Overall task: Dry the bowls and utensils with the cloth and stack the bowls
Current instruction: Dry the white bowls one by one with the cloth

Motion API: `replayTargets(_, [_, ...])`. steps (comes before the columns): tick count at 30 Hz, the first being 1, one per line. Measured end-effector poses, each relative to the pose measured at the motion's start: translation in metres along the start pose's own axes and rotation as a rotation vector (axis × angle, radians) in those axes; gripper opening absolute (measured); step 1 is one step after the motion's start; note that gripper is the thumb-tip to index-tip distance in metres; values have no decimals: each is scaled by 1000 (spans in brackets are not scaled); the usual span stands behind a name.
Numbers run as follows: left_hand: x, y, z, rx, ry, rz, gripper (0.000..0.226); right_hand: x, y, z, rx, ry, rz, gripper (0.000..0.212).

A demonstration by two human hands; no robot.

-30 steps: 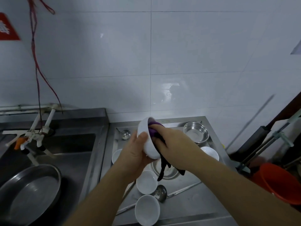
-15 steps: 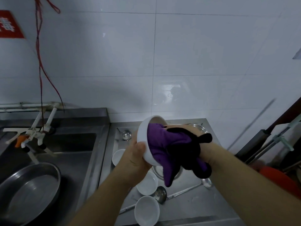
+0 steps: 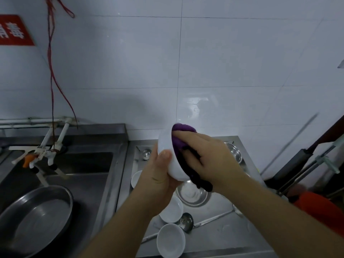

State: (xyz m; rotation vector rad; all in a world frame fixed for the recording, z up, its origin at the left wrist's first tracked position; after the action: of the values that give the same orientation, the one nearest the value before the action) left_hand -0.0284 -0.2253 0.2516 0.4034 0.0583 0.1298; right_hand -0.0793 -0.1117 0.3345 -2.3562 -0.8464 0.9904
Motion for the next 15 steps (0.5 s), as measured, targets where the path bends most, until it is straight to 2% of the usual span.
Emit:
replayTargets(2, [2,-3,5,-24,3,26,114,-3,1,2,139,25,-140,44])
replayTargets(4, [1,-5,10,-90,15,44,113,-6,2,4,159,120,-177,35])
replayTargets(6, [-1,-8,14,-176,32,70,109,-9,1,6,77,267,-177,22])
replayTargets(9, [-2,-13,15,-296,52,71,100,-11,-1,10,-89,469,-196,21])
replayTargets(11, [0,-15,13,-319,53,48,99,-7,0,13,-290,588,-202,22])
replayTargets(14, [2,-15,6,-268,52,5,102,9,3,18,-896,791,-88,19])
replayTargets(15, [3,-14,3,-234,38,3,108,15,4,20,-1020,845,-21,17])
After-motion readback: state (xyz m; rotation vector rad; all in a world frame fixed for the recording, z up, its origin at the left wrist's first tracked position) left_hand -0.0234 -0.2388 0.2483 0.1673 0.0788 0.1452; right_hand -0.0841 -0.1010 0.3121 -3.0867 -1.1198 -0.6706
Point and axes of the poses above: each hand's wrist, its own x-axis away from the middle knuckle, its own y-axis out of the palm, z = x × y, the point moved 5 cm from there along -x, towards the middle knuckle, and after that the axes turned 13 degrees about -x, right-handed, at the moved point
